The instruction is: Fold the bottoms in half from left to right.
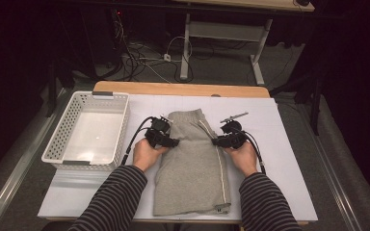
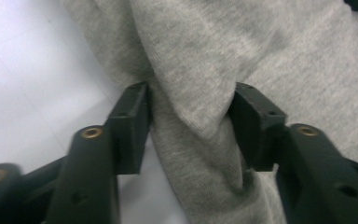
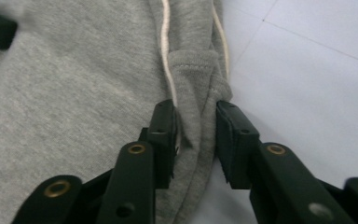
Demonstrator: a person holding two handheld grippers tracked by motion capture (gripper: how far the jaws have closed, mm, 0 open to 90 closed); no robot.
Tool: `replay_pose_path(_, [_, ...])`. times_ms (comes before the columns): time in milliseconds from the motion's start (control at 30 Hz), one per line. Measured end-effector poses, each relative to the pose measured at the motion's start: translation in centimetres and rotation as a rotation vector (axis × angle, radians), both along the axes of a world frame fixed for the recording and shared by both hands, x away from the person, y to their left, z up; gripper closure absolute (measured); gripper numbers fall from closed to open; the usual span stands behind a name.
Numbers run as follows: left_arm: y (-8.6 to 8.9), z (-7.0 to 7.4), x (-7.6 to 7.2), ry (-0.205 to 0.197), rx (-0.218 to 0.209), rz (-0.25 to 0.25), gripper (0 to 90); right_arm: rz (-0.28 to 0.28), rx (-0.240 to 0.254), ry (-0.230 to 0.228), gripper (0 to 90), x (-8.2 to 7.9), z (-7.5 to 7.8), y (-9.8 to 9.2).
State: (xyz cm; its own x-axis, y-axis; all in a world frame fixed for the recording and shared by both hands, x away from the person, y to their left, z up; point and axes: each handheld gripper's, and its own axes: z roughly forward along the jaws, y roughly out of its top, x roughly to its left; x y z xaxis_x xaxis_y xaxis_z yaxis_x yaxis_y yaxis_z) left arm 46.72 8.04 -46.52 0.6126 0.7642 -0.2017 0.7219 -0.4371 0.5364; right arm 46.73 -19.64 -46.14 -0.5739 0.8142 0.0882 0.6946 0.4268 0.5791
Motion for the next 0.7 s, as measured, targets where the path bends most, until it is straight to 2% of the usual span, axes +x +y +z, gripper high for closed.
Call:
replay_pose_path(67, [-0.2,0.1,0.3,0.001,0.006,-0.008,55.5,0.011,-0.004,-0.001,76.4,0.0,0.0,0.2])
replay_pose_path(133, [-0.2,-0.1,0.6,0.021,-0.037,-0.009,70.8,0.012,-0.017,0.000,78.7,-0.1,0.1,0.4])
replay_pose_path(200, [-0.2,-0.2,0.9,0.040,-0.070,0.002,77.6,0.007,-0.024,0.005,79.6,-0.1,0.2,0.6])
replay_pose_path(300, [0.2,-0.2,1.1,0.051,-0.079,-0.003,79.8,0.008,-0.016,0.008,80.0,0.0,0.2,0.5])
replay_pose_path(500, [1.0,0.4,1.1,0.034,-0.052,-0.003,80.4,0.012,-0.010,0.004,80.3,-0.1,0.2,1.0])
replay_pose_path(700, [1.9,1.1,1.2,0.010,-0.034,0.023,80.5,0.018,0.020,0.006,80.3,0.3,0.1,1.6])
